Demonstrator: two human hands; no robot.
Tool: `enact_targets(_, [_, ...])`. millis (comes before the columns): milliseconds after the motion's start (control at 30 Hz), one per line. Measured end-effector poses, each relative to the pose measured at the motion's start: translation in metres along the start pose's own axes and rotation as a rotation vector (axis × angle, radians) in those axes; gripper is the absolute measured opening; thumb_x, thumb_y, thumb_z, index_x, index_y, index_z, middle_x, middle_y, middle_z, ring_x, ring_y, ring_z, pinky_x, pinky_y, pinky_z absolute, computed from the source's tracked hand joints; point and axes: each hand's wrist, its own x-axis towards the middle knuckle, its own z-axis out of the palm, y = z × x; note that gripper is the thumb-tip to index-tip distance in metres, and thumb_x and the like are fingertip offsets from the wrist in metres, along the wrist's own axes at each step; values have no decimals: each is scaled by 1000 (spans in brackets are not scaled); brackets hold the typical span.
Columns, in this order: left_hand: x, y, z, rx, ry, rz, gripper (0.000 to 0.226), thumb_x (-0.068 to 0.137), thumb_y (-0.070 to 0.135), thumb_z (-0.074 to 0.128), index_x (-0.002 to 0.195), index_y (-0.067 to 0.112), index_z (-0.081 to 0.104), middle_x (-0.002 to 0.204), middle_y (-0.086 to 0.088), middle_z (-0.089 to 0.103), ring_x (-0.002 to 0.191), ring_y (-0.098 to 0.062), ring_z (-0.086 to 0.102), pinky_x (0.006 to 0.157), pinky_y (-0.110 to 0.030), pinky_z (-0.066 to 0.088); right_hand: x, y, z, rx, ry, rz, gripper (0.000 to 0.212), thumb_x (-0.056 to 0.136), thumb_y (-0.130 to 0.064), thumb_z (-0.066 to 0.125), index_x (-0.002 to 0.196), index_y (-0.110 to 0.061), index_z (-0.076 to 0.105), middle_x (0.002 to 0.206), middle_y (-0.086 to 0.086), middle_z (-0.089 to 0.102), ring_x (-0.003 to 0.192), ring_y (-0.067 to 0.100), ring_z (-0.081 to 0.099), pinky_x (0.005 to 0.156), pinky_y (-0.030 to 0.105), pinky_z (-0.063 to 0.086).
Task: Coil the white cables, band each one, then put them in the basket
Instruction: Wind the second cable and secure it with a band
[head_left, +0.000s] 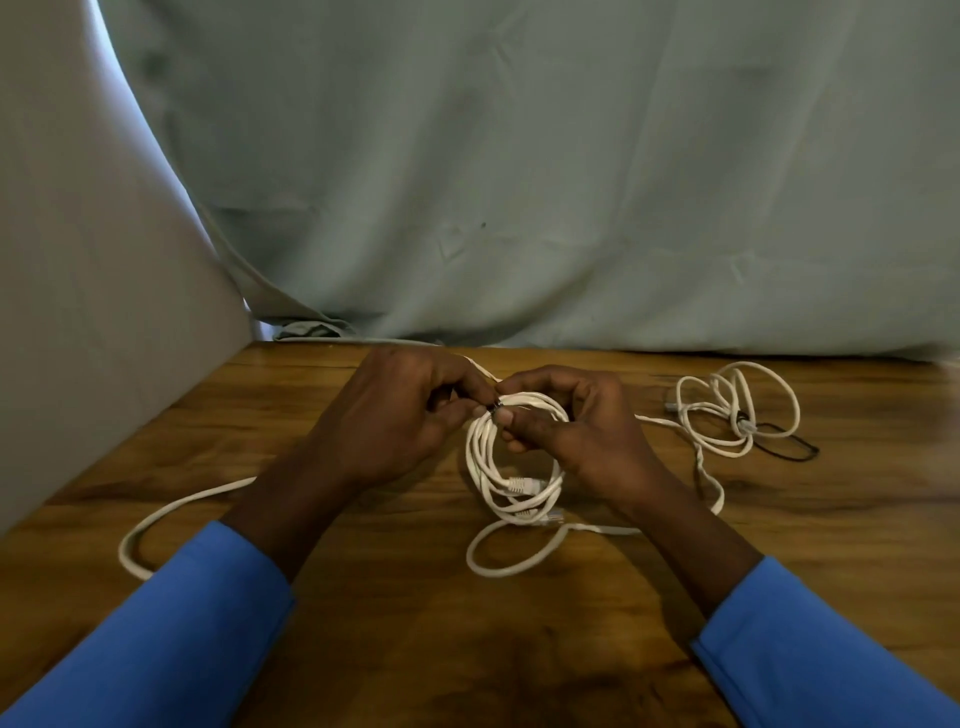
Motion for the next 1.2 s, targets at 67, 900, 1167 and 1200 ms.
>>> enact_targets(67, [1, -2, 1, -41, -3, -16, 18, 86, 15, 82, 96, 30, 79, 78, 19, 70, 71, -10, 64, 60, -18, 46, 0, 1, 0, -8, 12, -9, 21, 83, -1, 80, 103, -3, 75, 90, 11, 79, 74, 20, 74, 64, 30, 62])
enact_targets(900, [-10, -28, -8, -962, -363, -591, 40, 67, -3, 88, 100, 9, 70, 87, -14, 73, 76, -19, 69, 71, -34, 55, -9, -5, 8, -197, -129, -201, 27, 79, -3, 84, 105, -5, 78, 101, 2, 79, 93, 18, 76, 81, 31, 60])
enact_targets(1167, [-11, -24, -5, -979, -333, -670, 35, 66, -2, 83, 95, 6, 66, 84, -17, 71, 68, -19, 66, 59, -26, 56, -5, -1, 8, -231, -144, -210, 24, 80, -5, 84, 104, -8, 78, 99, -2, 79, 91, 15, 76, 80, 27, 58])
enact_targets(1200, [-11, -24, -5, -983, -330, -682, 35, 65, -3, 84, 94, 6, 67, 86, -20, 69, 68, -20, 65, 58, -26, 56, -5, -1, 8, -234, -158, -208, 24, 80, -4, 84, 103, -7, 78, 99, -1, 79, 91, 15, 75, 80, 27, 58])
